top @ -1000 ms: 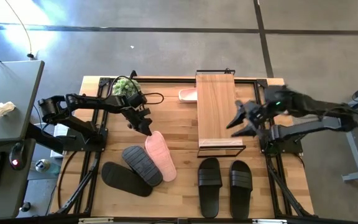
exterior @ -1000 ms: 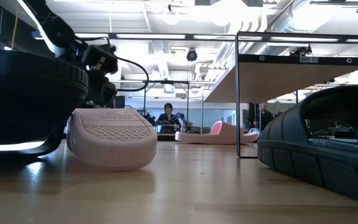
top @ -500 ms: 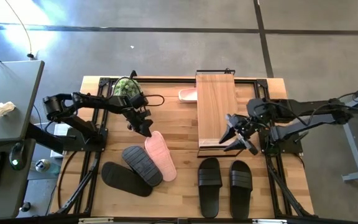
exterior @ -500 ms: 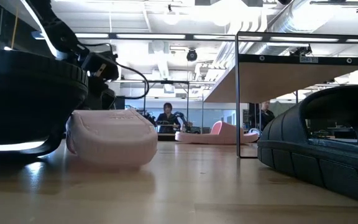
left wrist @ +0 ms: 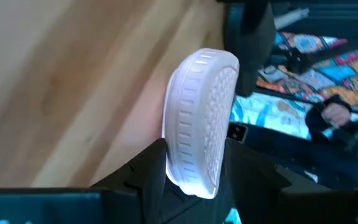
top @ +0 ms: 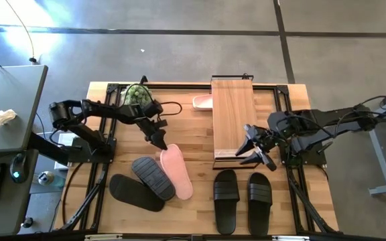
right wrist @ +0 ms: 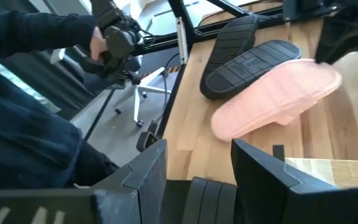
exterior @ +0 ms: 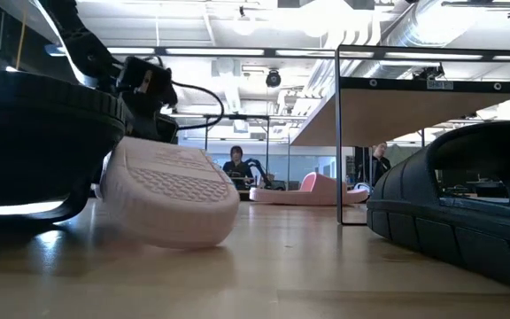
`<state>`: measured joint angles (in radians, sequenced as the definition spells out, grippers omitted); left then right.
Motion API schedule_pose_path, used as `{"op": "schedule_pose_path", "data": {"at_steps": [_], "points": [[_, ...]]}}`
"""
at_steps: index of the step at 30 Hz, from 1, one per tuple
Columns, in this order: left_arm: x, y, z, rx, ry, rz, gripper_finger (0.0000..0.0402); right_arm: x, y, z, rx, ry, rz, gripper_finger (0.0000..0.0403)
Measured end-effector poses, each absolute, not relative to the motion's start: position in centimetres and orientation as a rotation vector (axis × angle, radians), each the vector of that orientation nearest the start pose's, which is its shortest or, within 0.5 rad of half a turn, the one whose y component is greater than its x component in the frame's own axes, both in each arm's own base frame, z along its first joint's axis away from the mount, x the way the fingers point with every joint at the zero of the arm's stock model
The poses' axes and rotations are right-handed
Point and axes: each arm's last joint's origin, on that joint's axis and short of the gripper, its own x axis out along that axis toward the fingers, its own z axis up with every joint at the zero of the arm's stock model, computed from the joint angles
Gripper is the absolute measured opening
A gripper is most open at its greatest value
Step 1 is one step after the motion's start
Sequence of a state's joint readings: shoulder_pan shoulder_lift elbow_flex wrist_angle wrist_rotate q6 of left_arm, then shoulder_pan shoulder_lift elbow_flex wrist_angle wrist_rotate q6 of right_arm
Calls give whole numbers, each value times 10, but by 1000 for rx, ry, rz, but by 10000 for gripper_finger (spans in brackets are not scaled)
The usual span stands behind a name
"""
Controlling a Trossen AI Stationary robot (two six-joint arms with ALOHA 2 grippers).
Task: Pick and place slides into the shelf
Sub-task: Put the pink slipper under the shelf
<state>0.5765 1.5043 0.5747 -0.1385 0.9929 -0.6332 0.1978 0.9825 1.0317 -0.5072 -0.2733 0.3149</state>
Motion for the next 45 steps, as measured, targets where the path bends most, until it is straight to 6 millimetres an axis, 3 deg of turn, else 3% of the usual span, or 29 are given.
{"op": "schedule_pose_path", "data": {"at_steps": [12,18,26,33,38,45], "points": [[219,100,134,-1306,906,-143,12,196,46,353,308,519,329,167],[223,102,137,-1270,851,-187,15,200,49,349,313,543,309,167],[226,104,141,-1282,819,-226,7,226,83,323,50,611,345,142],[228,104,147,-1302,791,-320,3,246,94,312,-46,578,371,138],[232,105,168,-1276,695,-417,2,250,93,309,-187,558,312,138],[235,106,213,-1143,478,-525,2,257,88,324,-395,392,127,138]]}}
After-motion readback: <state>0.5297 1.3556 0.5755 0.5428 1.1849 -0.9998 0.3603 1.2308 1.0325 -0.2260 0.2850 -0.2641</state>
